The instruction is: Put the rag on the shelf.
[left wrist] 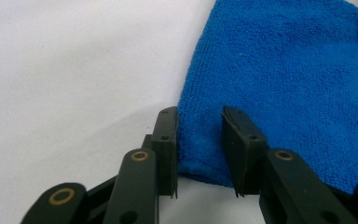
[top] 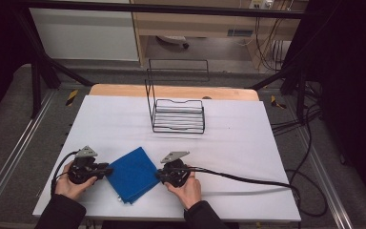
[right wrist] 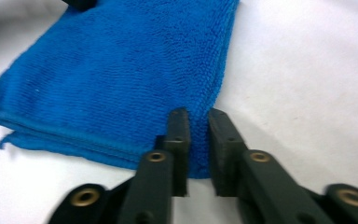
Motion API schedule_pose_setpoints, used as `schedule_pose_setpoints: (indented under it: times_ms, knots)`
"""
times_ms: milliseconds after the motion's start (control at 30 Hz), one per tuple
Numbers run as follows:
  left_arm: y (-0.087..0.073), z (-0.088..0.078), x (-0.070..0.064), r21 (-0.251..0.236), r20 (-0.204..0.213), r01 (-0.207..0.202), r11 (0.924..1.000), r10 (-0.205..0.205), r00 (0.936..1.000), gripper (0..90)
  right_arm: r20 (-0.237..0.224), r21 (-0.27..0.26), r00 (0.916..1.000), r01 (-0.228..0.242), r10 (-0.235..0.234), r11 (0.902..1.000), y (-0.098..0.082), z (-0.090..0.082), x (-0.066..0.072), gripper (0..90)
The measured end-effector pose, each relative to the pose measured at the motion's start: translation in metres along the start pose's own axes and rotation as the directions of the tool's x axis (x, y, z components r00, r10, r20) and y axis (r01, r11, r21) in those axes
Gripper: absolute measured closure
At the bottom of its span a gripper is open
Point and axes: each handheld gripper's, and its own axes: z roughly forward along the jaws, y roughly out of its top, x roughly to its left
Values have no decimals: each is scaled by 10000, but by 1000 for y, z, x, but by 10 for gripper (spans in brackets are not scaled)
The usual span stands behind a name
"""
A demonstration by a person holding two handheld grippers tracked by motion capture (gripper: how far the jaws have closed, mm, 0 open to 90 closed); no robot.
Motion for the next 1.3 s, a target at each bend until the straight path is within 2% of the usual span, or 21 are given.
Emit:
schedule_pose_setpoints:
  times_ms: [67, 200, 333, 367, 500, 567, 600, 700, 733, 800, 833, 867, 900, 1033, 1133, 1200, 1267, 1300]
  knots:
    - [0, 0, 0, 28, 70, -10, 10000, 10, 10000, 695, -166, 97, 9997, -180, 181, 9998, 1, 0, -1, 861]
    - [2, -3, -4, 107, 205, -101, 9999, 99, 9997, 825, -274, -21, 9996, -36, 35, 10000, 3, -3, -2, 875]
    - [3, -4, -10, 91, 524, -23, 10000, 18, 9986, 851, -417, -90, 9990, -163, 159, 9998, 11, -17, -8, 878]
    - [4, -4, -13, 1, 674, -29, 10000, 29, 9977, 853, -379, -107, 9993, -59, 55, 9999, 14, -23, -9, 878]
    - [9, -1, -34, -416, 1206, 47, 9991, 3, 9927, 855, -176, -71, 9998, 75, -76, 9999, 22, -50, -18, 879]
    - [14, 4, -47, -521, 1310, 6, 9986, 63, 9914, 855, -15, 66, 10000, 75, -75, 10000, 24, -64, -24, 879]
    - [16, 8, -53, -553, 1413, 30, 9985, 49, 9900, 855, 45, 295, 10000, 42, -44, 9996, 23, -78, -31, 878]
    - [20, 19, -73, -658, 1591, 106, 9978, 0, 9873, 851, 290, 525, 9995, -95, 80, 9986, 20, -93, -44, 876]
    - [21, 23, -77, -658, 1605, 55, 9978, 51, 9870, 851, 290, 525, 9995, -95, 80, 9986, 20, -93, -44, 876]
    - [23, 33, -91, -584, 1503, -141, 9982, 228, 9884, 848, 526, 734, 9984, -230, 191, 9970, 17, -98, -54, 874]
    - [23, 37, -96, -564, 1446, -133, 9983, 213, 9893, 843, 772, 865, 9970, -40, -27, 9962, 14, -96, -63, 872]
    - [24, 41, -101, -574, 1270, -207, 9981, 279, 9915, 843, 772, 865, 9970, -40, -27, 9962, 14, -96, -63, 872]
    - [24, 44, -105, -577, 1093, -263, 9980, 325, 9935, 841, 960, 882, 9951, 147, -232, 9960, 13, -91, -69, 871]
    - [23, 46, -111, -784, 609, -261, 9966, 309, 9977, 836, 1139, 825, 9908, 636, -728, 9946, 13, -71, -82, 868]
    - [23, 44, -109, -807, 653, -232, 9965, 285, 9975, 804, 1175, 902, 9889, 802, -906, 9927, 12, -59, -89, 854]
    - [26, 42, -106, -957, 612, -364, 9947, 423, 9972, 658, 1394, 689, 9845, 979, -1067, 9928, 7, -57, -88, 750]
    - [32, 39, -100, -1174, 505, -506, 9918, 569, 9971, 552, 1515, 86, 9844, 894, -897, 9960, 4, -64, -89, 628]
    - [37, 38, -97, -1145, 486, -502, 9922, 561, 9972, 519, 1515, 86, 9844, 894, -897, 9960, 4, -64, -89, 628]
